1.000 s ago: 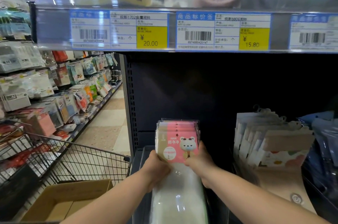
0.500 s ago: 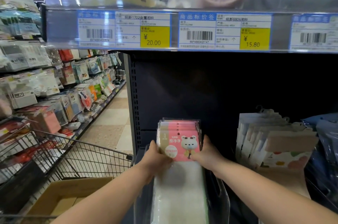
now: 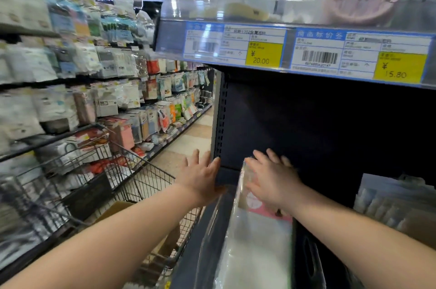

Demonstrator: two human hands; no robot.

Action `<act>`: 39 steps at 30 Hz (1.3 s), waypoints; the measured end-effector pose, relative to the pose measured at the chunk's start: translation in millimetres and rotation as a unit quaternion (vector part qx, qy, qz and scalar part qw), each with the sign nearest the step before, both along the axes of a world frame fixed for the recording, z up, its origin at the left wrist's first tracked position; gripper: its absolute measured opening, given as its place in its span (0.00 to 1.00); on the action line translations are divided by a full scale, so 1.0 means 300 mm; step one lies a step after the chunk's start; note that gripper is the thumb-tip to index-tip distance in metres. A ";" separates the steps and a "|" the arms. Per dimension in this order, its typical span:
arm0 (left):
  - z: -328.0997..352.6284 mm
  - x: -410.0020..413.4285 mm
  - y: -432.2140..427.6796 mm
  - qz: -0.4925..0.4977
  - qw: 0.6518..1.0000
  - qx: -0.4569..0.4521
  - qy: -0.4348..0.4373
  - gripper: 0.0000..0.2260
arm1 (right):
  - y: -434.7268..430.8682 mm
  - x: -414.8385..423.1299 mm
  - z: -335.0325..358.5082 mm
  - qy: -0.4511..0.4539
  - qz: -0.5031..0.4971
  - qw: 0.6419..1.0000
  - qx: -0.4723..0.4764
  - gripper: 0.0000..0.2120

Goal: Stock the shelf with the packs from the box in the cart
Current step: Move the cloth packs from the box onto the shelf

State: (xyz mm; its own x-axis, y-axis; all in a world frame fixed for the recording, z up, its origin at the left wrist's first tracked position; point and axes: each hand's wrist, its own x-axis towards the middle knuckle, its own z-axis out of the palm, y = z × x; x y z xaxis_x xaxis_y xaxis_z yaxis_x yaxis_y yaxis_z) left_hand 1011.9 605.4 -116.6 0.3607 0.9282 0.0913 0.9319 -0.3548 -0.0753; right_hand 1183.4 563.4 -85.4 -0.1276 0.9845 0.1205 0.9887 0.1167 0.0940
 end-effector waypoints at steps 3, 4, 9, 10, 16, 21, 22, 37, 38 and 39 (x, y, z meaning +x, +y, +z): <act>-0.004 -0.083 -0.013 0.055 0.998 -0.005 0.014 0.37 | 0.023 -0.077 -0.013 -0.022 0.042 0.999 -0.003 0.30; -0.008 -0.113 -0.021 0.071 0.997 -0.007 0.005 0.37 | 0.030 -0.103 -0.020 -0.032 0.055 0.998 -0.004 0.30; -0.058 -0.255 -0.079 0.137 0.990 -0.027 -0.024 0.37 | 0.057 -0.235 -0.057 -0.032 0.098 0.993 -0.053 0.30; -0.075 -0.285 -0.090 0.144 0.989 -0.033 -0.021 0.36 | 0.058 -0.263 -0.064 -0.033 0.101 0.992 -0.062 0.30; -0.157 -0.508 -0.100 0.161 0.985 -0.057 -0.017 0.37 | 0.080 -0.460 -0.118 -0.058 0.100 0.989 -0.093 0.30; -0.210 -0.753 -0.080 0.145 0.984 -0.099 -0.019 0.37 | 0.100 -0.662 -0.195 -0.056 0.083 0.988 -0.115 0.29; -0.221 -0.808 -0.075 0.143 0.984 -0.101 -0.016 0.37 | 0.104 -0.701 -0.218 -0.062 0.079 0.988 -0.119 0.29; -0.364 -1.281 0.115 0.097 0.984 -0.148 0.014 0.37 | 0.187 -1.059 -0.408 -0.059 -0.023 0.981 -0.184 0.32; -0.380 -1.285 0.131 0.091 0.984 -0.154 0.013 0.37 | 0.206 -1.067 -0.422 -0.059 -0.028 0.979 -0.192 0.32; -0.395 -1.289 0.149 0.086 0.983 -0.159 0.012 0.36 | 0.228 -1.074 -0.438 -0.057 -0.033 0.978 -0.198 0.32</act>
